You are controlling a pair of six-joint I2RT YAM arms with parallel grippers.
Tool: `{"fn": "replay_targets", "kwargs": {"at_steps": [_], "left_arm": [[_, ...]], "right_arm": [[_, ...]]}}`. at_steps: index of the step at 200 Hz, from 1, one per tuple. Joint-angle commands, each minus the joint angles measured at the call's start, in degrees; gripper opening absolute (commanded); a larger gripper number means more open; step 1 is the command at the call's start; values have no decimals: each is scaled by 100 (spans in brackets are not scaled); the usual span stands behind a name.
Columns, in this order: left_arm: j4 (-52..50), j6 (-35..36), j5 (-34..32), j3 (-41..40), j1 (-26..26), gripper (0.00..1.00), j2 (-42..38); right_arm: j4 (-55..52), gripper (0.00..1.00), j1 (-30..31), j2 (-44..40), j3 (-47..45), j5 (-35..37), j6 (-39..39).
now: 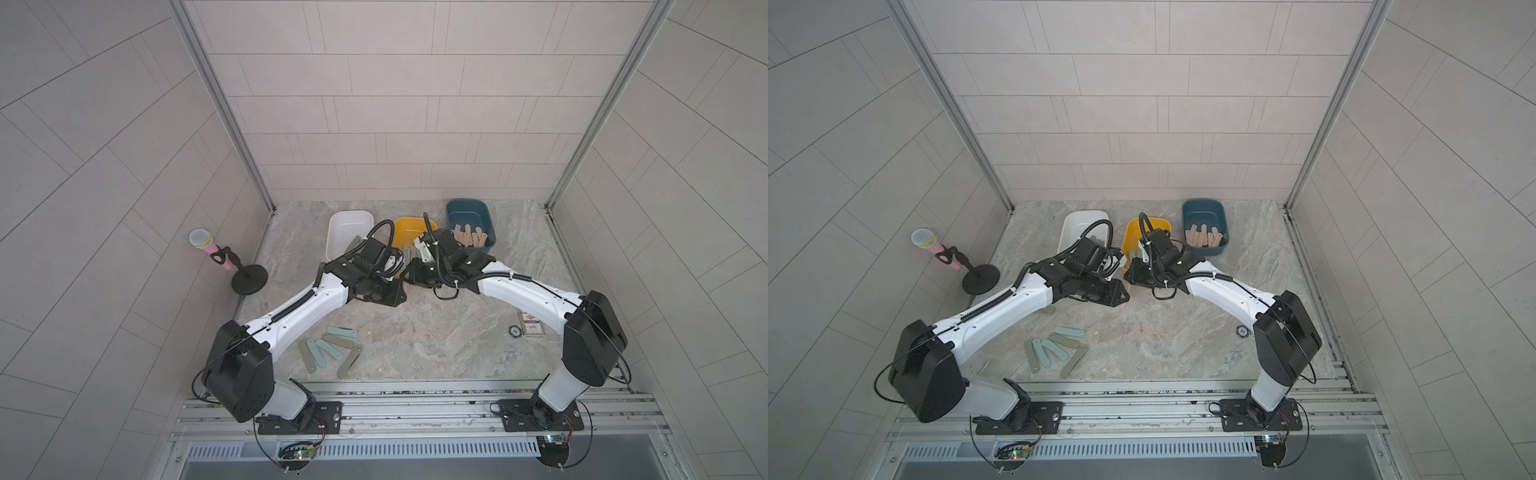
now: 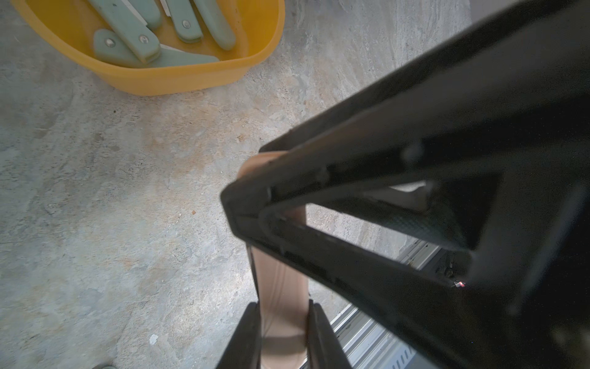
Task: Place the fruit knives into the storage box by color
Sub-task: Place the fruit knife in the storage box.
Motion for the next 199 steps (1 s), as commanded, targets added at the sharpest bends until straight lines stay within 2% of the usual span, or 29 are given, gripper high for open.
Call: {"fn": "replay_targets", "kwargs": {"at_steps": [1, 20, 55, 58, 76, 84, 91, 107, 149, 199], "left_arm": [[127, -36, 28, 182, -53, 0, -99], [158, -37, 31, 176, -57, 0, -83], [173, -21, 35, 235, -56, 2, -9], [173, -19, 36, 246, -61, 5, 0], [85, -43, -105, 353, -57, 57, 82], [15, -63, -254, 411, -57, 76, 108], [-57, -100, -377, 457, -49, 87, 128], [-264, -217, -656, 544, -15, 99, 185], [-757, -558, -952, 496, 356, 100, 290], [-1123, -686, -1061, 243, 769, 100, 368]], "right_arm": [[143, 23, 19, 10, 14, 1, 110], [147, 16, 19, 14, 1, -2, 110], [91, 11, -48, 2, 24, 23, 54], [80, 10, -63, 9, 25, 26, 35], [-62, 9, -245, 65, 123, 48, -169], [-145, 9, -392, 114, 173, 72, -304], [-168, 8, -578, 149, 220, 97, -402], [-324, 8, -1064, 286, 429, 176, -772], [-896, 8, -2320, 1064, 1583, 405, -1677], [-1133, 8, -3059, 2066, 2728, 586, -2035]]}}
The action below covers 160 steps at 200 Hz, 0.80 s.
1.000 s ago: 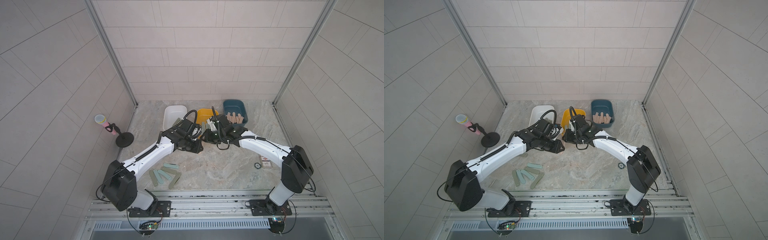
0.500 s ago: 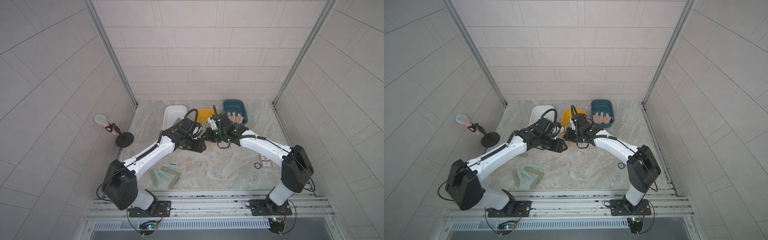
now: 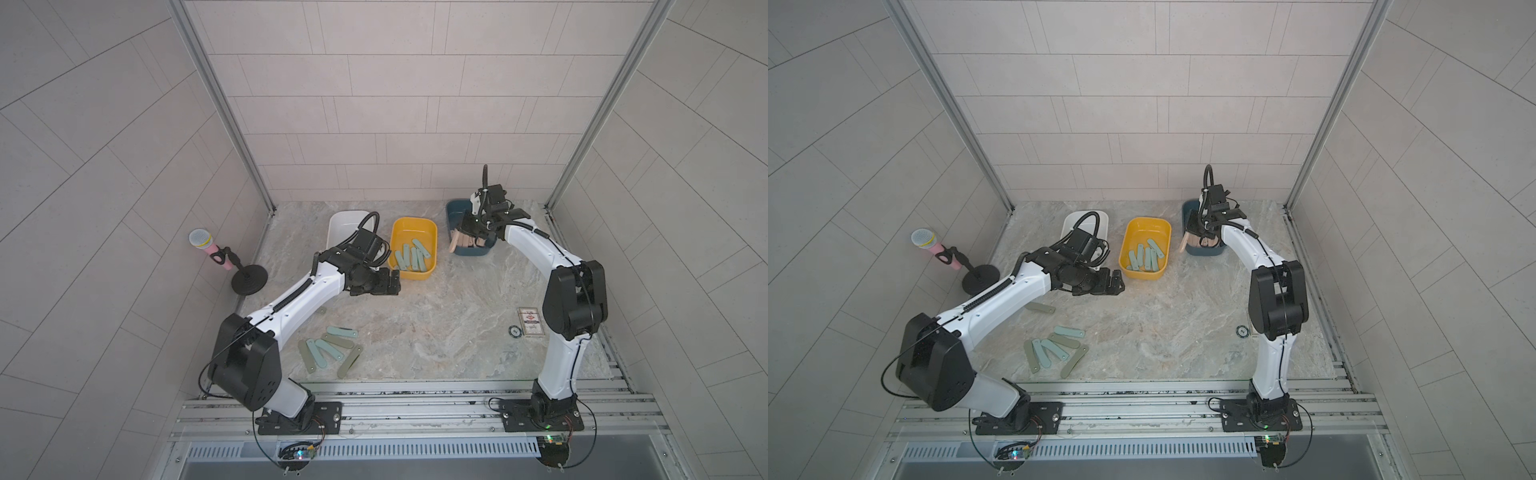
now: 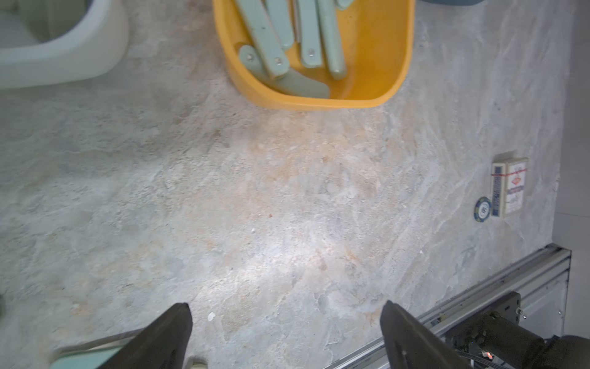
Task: Place the fruit knives into the storage box by color
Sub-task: Place the fruit knife in the storage box.
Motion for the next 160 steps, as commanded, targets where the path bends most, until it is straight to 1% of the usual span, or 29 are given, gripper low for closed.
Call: {"fn": "replay_targets", "kwargs": {"at_steps": [1, 37, 76, 97, 121, 137, 160], "left_arm": [[-417, -122, -214, -156, 91, 100, 26], [-506, -162, -287, -439, 342, 100, 29], [-579, -221, -441, -538, 452, 100, 55], [-678, -217, -687, -557, 456, 100, 211], [-628, -281, -744, -537, 454, 100, 358], [-594, -302, -847, -558, 455, 100, 382], [-684, -281, -1125, -420, 529, 100, 482]], "right_arm": [[-359, 8, -127, 333, 446, 235, -377], [-656, 9, -436, 892, 1236, 366, -518], [-888, 12, -486, 1334, 1766, 513, -674], [-863, 16, -461, 1442, 1710, 471, -700], [-782, 21, -449, 1411, 1517, 463, -681], [-845, 25, -451, 1390, 1585, 525, -711], [-1080, 42, -451, 1256, 1738, 555, -785]]}}
